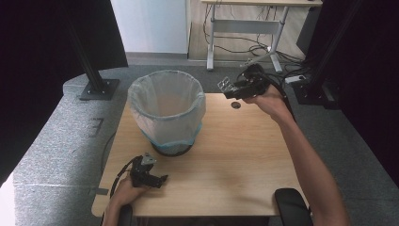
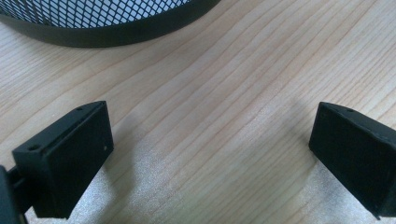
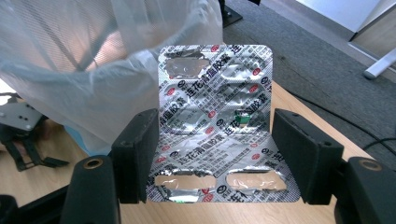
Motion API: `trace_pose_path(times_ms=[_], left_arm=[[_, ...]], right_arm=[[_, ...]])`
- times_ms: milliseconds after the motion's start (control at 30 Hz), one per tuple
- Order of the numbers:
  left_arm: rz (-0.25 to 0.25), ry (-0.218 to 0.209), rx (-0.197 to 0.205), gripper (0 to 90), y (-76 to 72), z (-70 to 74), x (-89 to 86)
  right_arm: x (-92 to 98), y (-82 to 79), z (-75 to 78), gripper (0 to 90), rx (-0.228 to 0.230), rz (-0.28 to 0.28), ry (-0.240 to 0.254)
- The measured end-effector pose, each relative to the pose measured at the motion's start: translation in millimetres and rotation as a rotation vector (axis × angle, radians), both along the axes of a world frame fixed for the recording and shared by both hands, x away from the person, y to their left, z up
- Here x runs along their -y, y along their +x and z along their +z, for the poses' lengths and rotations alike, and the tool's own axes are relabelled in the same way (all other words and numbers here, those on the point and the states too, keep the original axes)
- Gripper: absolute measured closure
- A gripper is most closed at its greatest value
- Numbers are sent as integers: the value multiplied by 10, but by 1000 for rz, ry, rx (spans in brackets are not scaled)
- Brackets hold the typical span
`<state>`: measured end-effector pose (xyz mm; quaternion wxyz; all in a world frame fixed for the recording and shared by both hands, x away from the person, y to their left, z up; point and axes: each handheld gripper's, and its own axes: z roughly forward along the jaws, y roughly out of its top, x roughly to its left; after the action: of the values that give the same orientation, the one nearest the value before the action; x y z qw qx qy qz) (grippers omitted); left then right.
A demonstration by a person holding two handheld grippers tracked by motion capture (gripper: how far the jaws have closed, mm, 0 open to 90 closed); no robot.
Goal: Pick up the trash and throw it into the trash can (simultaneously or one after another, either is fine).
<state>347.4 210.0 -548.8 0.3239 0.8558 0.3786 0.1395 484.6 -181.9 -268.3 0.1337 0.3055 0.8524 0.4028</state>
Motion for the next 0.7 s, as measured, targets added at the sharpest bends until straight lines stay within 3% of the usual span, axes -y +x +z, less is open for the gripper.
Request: trace_pose_path(times_ms=[700], left_arm=[[0, 0, 0, 0, 0, 0, 0]], right_arm=[[-348, 45, 293, 334, 22, 48, -5]])
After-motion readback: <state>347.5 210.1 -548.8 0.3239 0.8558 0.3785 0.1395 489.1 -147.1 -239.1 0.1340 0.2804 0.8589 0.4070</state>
